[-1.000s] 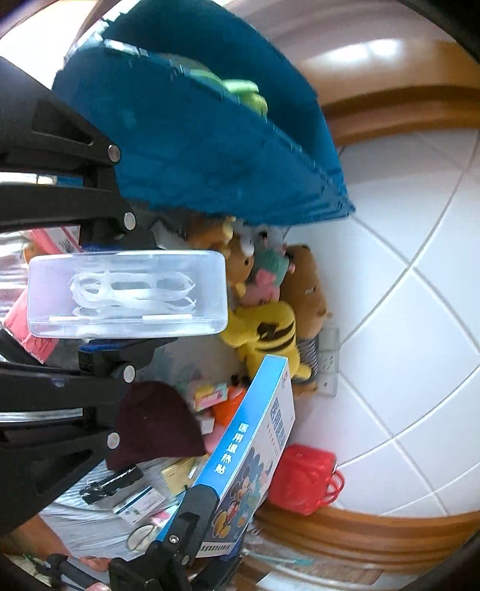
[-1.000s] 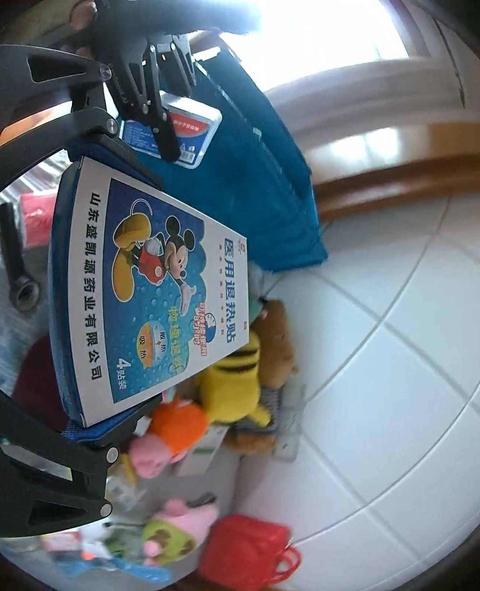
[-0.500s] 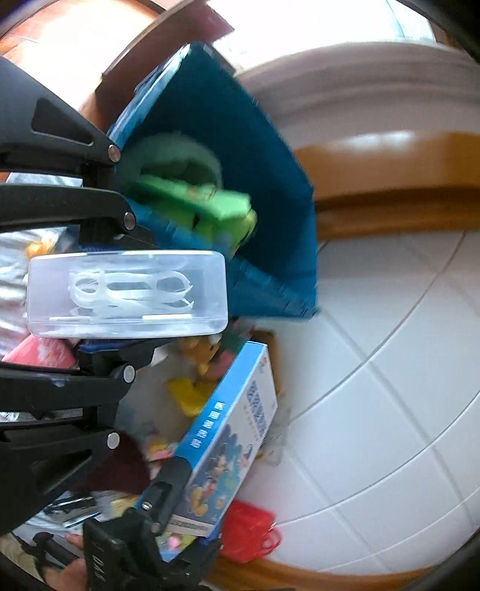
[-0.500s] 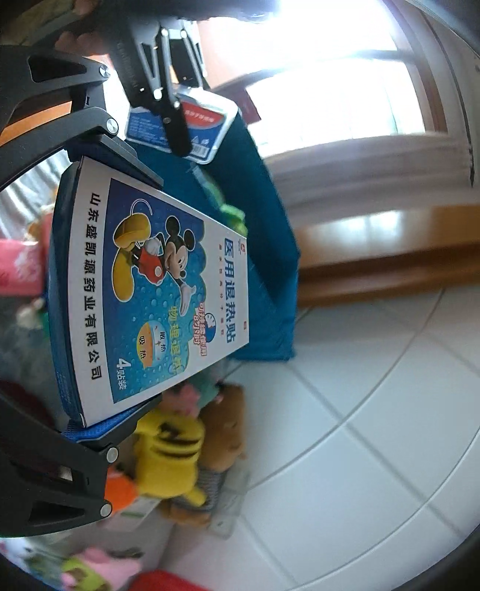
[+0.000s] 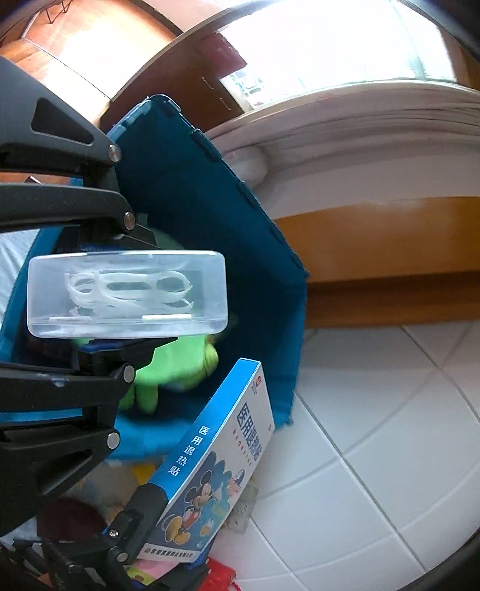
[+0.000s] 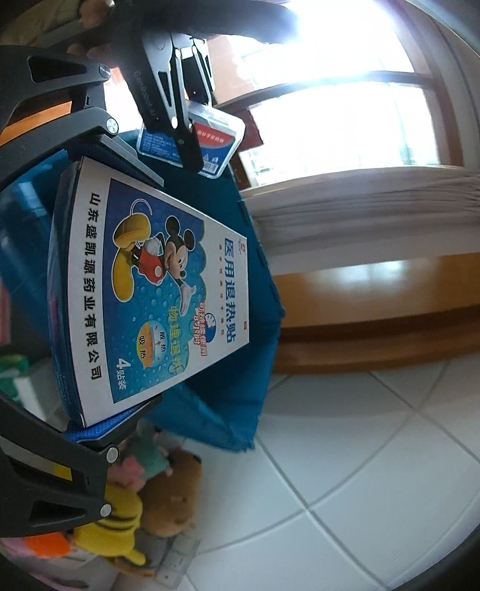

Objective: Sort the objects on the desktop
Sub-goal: 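Carry the floss box and fever-patch box over the blue crate, then open the left tool to drop the floss box into the crate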

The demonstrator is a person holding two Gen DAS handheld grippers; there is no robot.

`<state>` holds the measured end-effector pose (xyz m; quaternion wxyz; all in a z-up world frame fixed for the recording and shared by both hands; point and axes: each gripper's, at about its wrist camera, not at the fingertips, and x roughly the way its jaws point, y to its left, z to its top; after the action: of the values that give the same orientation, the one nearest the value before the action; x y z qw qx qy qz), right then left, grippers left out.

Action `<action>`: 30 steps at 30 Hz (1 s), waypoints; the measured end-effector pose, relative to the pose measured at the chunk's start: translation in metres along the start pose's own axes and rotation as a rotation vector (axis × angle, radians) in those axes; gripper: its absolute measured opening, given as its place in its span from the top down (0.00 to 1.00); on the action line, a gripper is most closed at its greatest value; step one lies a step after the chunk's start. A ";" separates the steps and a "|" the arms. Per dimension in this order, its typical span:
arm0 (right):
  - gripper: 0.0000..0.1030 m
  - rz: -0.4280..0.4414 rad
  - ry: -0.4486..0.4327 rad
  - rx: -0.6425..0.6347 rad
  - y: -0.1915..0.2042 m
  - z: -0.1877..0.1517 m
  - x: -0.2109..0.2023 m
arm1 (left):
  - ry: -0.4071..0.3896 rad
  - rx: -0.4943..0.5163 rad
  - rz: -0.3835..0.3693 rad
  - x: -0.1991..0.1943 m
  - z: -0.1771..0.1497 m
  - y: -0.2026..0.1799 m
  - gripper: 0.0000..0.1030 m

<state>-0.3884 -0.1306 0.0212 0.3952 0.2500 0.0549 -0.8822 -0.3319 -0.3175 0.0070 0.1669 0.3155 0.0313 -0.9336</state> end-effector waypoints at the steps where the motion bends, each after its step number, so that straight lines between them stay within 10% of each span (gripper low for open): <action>1: 0.01 -0.001 0.015 -0.001 0.006 0.002 0.013 | 0.019 0.001 -0.001 0.010 0.000 0.008 0.68; 14: 0.01 -0.063 0.213 -0.087 0.051 -0.009 0.093 | 0.217 -0.013 -0.059 0.097 -0.019 0.062 0.68; 19: 0.01 -0.084 0.251 -0.102 0.057 -0.014 0.096 | 0.205 0.007 -0.057 0.100 -0.019 0.062 0.23; 30: 0.00 -0.098 0.261 -0.129 0.060 -0.017 0.104 | 0.186 0.020 -0.071 0.091 -0.020 0.056 0.21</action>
<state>-0.3970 -0.2360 -0.0376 0.3564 0.3336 0.1745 -0.8551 -0.3697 -0.3934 -0.0603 0.1267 0.4011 0.0484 -0.9059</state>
